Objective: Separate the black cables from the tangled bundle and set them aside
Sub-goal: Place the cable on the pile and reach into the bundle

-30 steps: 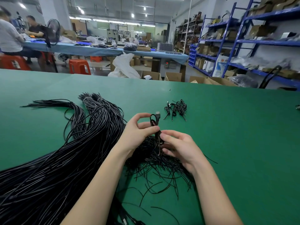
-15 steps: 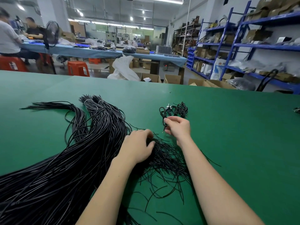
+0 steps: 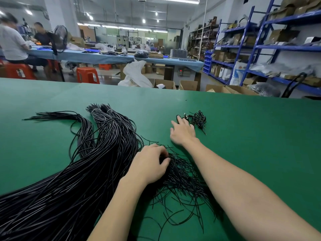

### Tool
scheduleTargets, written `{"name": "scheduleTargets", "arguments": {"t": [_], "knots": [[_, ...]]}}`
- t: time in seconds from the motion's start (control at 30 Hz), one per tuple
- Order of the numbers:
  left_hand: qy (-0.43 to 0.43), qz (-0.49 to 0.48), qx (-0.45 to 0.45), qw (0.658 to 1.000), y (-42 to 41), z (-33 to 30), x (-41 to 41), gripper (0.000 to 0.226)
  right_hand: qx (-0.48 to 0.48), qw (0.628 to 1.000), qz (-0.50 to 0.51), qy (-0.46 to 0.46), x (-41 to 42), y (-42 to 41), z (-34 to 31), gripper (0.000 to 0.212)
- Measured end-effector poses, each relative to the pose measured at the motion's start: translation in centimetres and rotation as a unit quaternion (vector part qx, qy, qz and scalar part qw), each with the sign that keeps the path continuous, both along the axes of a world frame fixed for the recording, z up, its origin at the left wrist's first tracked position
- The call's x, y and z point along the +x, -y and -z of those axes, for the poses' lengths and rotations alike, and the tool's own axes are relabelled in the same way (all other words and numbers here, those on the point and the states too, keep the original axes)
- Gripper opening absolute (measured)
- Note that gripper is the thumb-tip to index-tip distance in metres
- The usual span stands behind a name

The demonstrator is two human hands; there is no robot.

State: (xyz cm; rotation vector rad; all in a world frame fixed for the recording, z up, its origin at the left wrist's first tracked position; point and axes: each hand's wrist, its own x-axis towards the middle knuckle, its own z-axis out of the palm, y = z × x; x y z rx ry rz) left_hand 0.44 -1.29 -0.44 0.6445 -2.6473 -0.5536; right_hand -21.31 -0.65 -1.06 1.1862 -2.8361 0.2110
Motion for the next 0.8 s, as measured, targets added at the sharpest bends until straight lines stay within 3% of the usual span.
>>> {"name": "scheduleTargets", "arguments": {"t": [0.17, 0.33, 0.63, 0.8], "knots": [[-0.001, -0.001, -0.002, 1.000, 0.0, 0.1, 0.1, 0.020, 0.047, 0.995, 0.031, 0.078, -0.1, 0.0, 0.6, 0.074], [0.000, -0.003, -0.005, 1.000, 0.0, 0.1, 0.0, 0.020, 0.031, 0.995, 0.023, 0.088, -0.5, -0.6, 0.5, 0.073], [0.008, -0.007, -0.005, 1.000, -0.1, 0.0, 0.2, 0.020, -0.091, 0.988, -0.023, 0.120, 1.4, -3.6, -1.3, 0.064], [0.014, -0.005, -0.002, 1.000, -0.3, -0.2, 0.2, 0.019, -0.216, 0.963, -0.029, 0.160, 4.9, -7.1, -4.2, 0.037]]}}
